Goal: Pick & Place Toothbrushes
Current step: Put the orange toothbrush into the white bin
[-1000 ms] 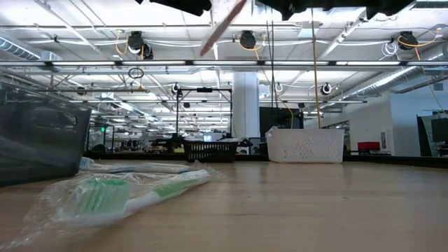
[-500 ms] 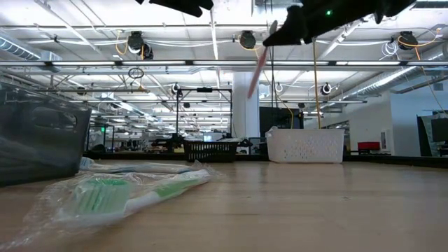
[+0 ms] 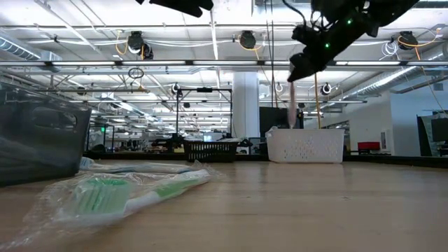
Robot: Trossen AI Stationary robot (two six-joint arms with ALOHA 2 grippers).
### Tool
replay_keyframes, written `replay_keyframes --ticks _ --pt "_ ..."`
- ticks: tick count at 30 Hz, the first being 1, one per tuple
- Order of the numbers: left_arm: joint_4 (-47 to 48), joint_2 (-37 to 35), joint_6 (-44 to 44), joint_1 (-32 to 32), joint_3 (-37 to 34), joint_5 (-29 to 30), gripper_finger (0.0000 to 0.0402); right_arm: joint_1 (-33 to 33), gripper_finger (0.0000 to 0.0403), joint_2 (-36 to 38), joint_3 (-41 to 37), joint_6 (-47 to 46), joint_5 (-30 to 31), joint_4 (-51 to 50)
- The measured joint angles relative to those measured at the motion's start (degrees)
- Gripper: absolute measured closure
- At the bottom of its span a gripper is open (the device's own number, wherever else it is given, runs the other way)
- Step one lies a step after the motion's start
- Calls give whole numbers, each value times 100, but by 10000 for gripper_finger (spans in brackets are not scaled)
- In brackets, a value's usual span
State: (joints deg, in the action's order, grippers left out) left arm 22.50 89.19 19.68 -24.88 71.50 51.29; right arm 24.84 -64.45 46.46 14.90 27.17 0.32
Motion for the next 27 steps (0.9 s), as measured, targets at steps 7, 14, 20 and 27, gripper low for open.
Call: replay_keyframes --ticks 7,14,20,27 --pt "-2 0 -2 34 0 0 213 710 395 -96 504 -55 -61 -1219" --pt "-2 0 24 81 0 0 213 1179 395 -524 975 -110 -495 -2342" --pt "-2 0 52 81 0 -22 213 1394 395 -944 1163 -169 -888 -2807" --pt "0 0 57 81 0 -26 213 1447 348 -1141 1163 -95 -888 -2800"
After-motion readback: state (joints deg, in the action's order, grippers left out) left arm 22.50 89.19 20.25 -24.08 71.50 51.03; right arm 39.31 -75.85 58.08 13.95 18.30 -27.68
